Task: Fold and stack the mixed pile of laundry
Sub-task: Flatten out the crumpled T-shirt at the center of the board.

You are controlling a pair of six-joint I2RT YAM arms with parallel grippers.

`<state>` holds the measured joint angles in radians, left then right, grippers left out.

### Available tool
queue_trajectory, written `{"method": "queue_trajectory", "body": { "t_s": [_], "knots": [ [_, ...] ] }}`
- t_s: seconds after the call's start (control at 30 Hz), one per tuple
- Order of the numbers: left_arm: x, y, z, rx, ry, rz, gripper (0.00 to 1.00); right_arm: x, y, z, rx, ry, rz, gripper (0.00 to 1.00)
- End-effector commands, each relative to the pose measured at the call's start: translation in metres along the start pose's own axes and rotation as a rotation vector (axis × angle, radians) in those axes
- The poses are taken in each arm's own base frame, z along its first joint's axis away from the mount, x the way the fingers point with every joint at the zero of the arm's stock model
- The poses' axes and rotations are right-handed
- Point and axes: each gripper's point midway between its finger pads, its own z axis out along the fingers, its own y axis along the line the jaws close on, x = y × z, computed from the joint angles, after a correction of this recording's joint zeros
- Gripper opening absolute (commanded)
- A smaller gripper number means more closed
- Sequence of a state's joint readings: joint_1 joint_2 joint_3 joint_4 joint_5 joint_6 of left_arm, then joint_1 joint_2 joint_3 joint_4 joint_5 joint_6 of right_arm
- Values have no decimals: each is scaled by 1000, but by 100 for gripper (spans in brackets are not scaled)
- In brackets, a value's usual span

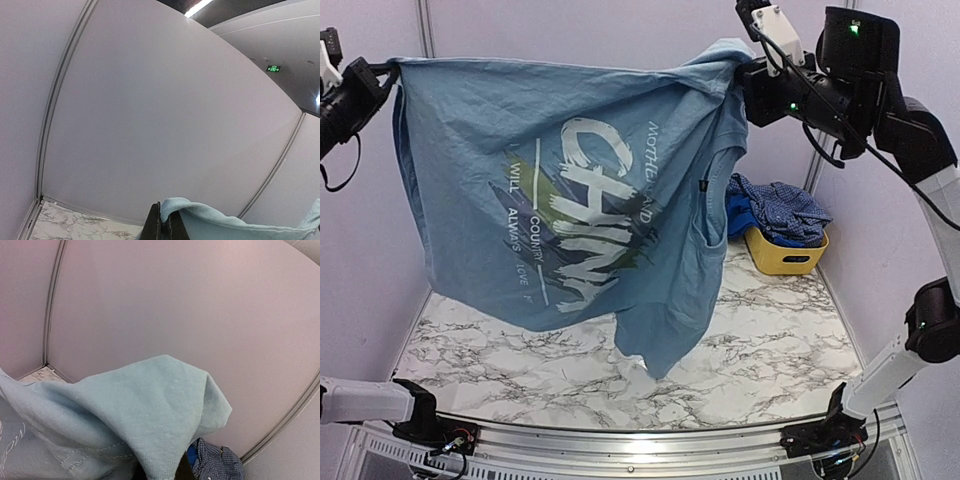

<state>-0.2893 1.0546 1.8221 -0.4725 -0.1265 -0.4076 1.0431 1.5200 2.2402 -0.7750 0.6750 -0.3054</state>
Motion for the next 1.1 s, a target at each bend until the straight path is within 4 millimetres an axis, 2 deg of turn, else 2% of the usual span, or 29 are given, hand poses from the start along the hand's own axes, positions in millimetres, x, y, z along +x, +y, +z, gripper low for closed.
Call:
{"method": "queue_trajectory", "body": {
  "t_s": [0.0, 0.07, 0.2, 0.27, 0.33, 0.4, 0.5, 0.6, 0.67, 0.7, 0.77, 0.8, 0.87, 0.93, 1.0, 1.07],
  "knots": [
    [42, 40, 47, -202, 79, 12, 0, -1, -49, 29, 149, -42, 69, 0],
    [60, 52, 67, -252, 114, 20, 0, 20, -70, 56, 163, -16, 116, 0],
    [95, 69, 122, -282, 189, 37, 0, 58, -85, 113, 133, 41, 156, 0],
    [105, 73, 154, -259, 209, 29, 0, 74, -92, 146, 119, 58, 169, 0],
    [103, 73, 184, -229, 190, 18, 0, 78, -110, 172, 123, 42, 197, 0],
    [89, 70, 207, -199, 145, 3, 0, 59, -138, 181, 130, -44, 257, 0],
    [55, 59, 232, -109, 61, -36, 0, 23, -171, 172, 78, -230, 338, 0],
    [36, 59, 237, -7, 12, -96, 0, 6, -182, 166, 9, -340, 366, 0],
    [38, 68, 236, -9, 17, -85, 0, 1, -178, 167, -37, -360, 365, 0],
    [44, 73, 235, -21, 34, -70, 0, 6, -172, 171, -67, -348, 363, 0],
    [70, 88, 233, -59, 91, -44, 0, 28, -159, 184, -110, -282, 375, 0],
    [87, 97, 231, -78, 132, -39, 0, 50, -151, 194, -128, -218, 388, 0],
    [139, 120, 225, -120, 248, -23, 0, 105, -126, 211, -193, -69, 411, 0],
    [193, 146, 210, -165, 355, -9, 0, 170, -94, 217, -247, 93, 448, 0],
    [240, 166, 184, -197, 436, -8, 0, 219, -63, 203, -291, 191, 477, 0],
    [277, 179, 153, -211, 498, -20, 0, 266, -32, 182, -328, 292, 510, 0]
  ]
}}
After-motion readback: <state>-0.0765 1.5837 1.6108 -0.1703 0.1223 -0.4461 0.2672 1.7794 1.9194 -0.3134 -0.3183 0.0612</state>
